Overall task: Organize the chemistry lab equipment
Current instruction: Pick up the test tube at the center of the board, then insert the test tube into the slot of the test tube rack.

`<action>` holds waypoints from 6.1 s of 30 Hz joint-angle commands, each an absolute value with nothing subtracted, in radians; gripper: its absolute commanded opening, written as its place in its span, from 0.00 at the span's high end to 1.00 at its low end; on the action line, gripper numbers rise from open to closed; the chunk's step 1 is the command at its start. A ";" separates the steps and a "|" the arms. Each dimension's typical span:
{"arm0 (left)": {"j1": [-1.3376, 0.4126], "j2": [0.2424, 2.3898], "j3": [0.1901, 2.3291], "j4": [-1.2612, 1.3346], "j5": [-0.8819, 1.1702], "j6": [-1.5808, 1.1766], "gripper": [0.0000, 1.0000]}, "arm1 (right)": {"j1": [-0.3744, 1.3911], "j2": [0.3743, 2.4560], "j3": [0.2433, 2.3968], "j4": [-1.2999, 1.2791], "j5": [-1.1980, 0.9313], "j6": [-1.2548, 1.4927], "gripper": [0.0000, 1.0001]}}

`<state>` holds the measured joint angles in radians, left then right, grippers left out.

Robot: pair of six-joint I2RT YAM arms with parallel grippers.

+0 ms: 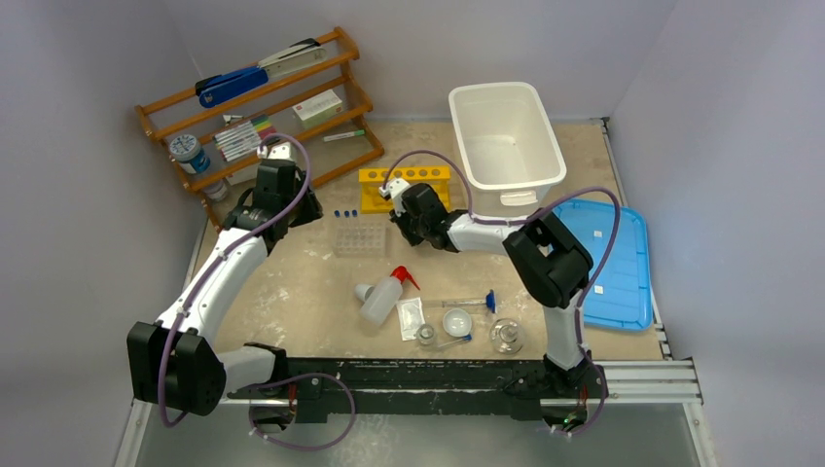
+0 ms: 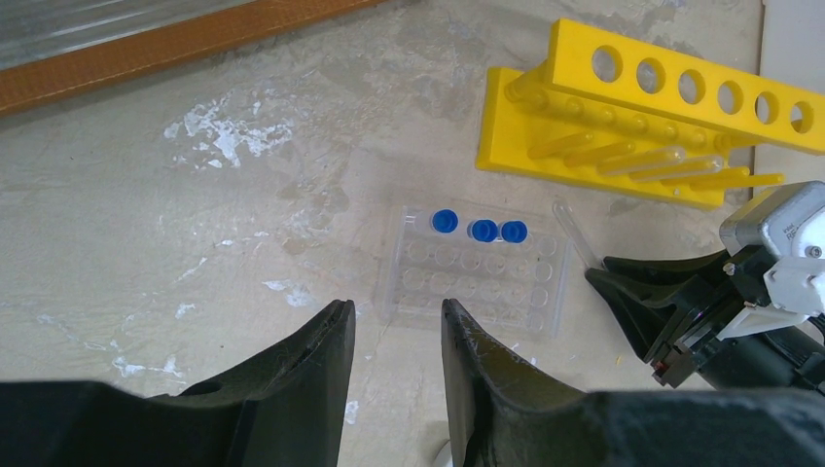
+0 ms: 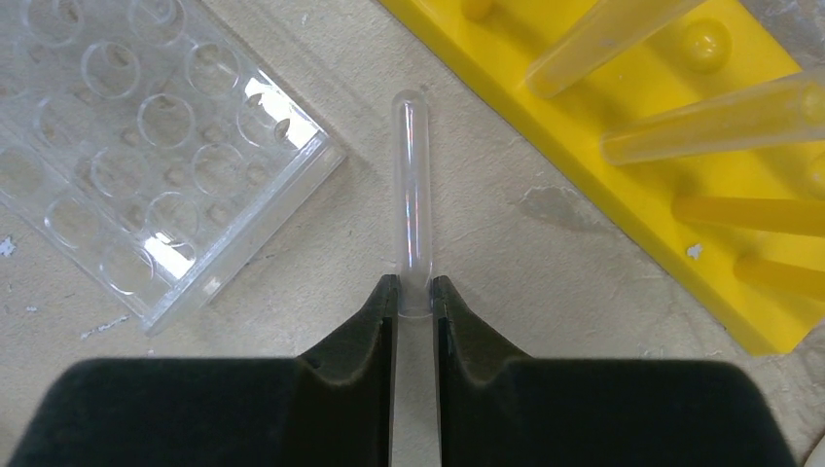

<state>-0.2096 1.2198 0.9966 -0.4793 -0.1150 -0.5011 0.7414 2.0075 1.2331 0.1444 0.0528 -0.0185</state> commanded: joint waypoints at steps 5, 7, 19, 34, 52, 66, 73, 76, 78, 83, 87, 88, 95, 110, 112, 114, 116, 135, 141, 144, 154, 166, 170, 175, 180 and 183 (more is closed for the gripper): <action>-0.202 1.208 1.042 -0.422 -0.090 -0.536 0.63 | 0.747 1.864 1.155 0.089 0.072 -0.024 0.87; -0.202 1.214 1.046 -0.409 -0.074 -0.547 0.63 | 0.747 1.822 1.136 0.069 0.076 -0.025 0.88; -0.204 1.300 1.198 -0.293 0.262 -0.634 0.67 | 0.749 1.601 1.117 -0.044 0.084 -0.017 0.89; -0.208 1.332 1.149 0.036 0.619 -0.843 0.66 | 0.758 1.474 1.281 -0.091 0.043 0.038 0.95; -0.228 1.347 1.146 0.141 0.678 -0.916 0.63 | 0.776 1.499 1.453 -0.129 0.034 0.030 0.95; -0.259 1.372 1.143 0.227 0.675 -0.969 0.54 | 0.803 1.510 1.486 -0.146 0.041 0.028 0.94; -0.267 1.372 1.144 0.224 0.673 -0.967 0.61 | 0.808 1.503 1.486 -0.151 0.054 0.028 0.95; -0.267 1.367 1.141 0.181 0.664 -0.933 0.62 | 0.808 1.497 1.481 -0.146 0.058 0.032 0.95; -0.267 1.361 1.136 0.161 0.656 -0.921 0.61 | 0.808 1.490 1.477 -0.142 0.065 0.031 0.95; -0.267 1.356 1.125 0.170 0.642 -0.929 0.54 | 0.808 1.482 1.471 -0.143 0.069 0.032 0.95; -0.267 1.362 1.122 0.186 0.646 -0.939 0.55 | 0.809 1.477 1.465 -0.145 0.068 0.028 0.95; -0.267 1.363 1.121 0.187 0.645 -0.941 0.58 | 0.809 1.477 1.464 -0.144 0.066 0.029 0.95; -0.267 1.364 1.097 0.250 0.637 -0.984 0.63 | 0.809 1.479 1.458 -0.146 0.053 0.024 0.95; -0.275 1.368 1.092 0.272 0.621 -0.997 0.69 | 0.809 1.487 1.444 -0.135 0.022 0.005 0.95; -0.277 1.367 1.090 0.267 0.621 -0.994 0.72 | 0.809 1.488 1.442 -0.133 0.019 0.005 0.95; -0.278 1.364 1.086 0.258 0.620 -0.990 0.76 | 0.808 1.490 1.442 -0.135 0.018 0.005 0.95; -0.278 1.357 1.078 0.251 0.617 -0.985 0.80 | 0.809 1.493 1.442 -0.136 0.017 0.005 0.95; -0.275 1.386 1.174 0.033 0.446 -0.793 0.86 | 0.751 1.383 1.392 -0.186 0.141 0.080 0.50; -0.275 1.384 1.105 0.039 0.326 -0.647 0.86 | 0.589 1.333 1.272 -0.028 0.132 0.193 0.50; -0.280 1.354 1.040 0.074 0.250 -0.592 0.86 | 0.579 1.357 1.268 0.077 0.185 0.220 0.50; -0.355 1.289 0.934 0.206 0.013 -0.585 0.96 | 0.649 1.309 1.020 0.378 0.245 0.195 0.48; -0.415 1.393 0.861 0.490 -0.127 -0.513 0.96 | 0.661 1.297 0.854 0.455 0.213 0.232 0.48; -0.441 1.447 0.903 0.524 -0.164 -0.417 0.95 | 0.661 1.279 0.792 0.513 0.198 0.242 0.48; -0.464 1.537 0.950 0.561 -0.191 -0.341 0.93 | 0.660 1.297 0.771 0.522 0.185 0.225 0.48; -0.479 1.611 0.948 0.612 -0.214 -0.293 0.93 | 0.660 1.328 0.758 0.534 0.164 0.187 0.48; -0.479 1.640 0.956 0.625 -0.219 -0.280 0.92 | 0.661 1.341 0.746 0.544 0.156 0.181 0.48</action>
<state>-0.4732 1.6146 0.9134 0.5240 -0.1890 -0.3408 0.6594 1.3247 0.7605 0.4728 0.1806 0.2092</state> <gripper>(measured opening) 0.167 0.519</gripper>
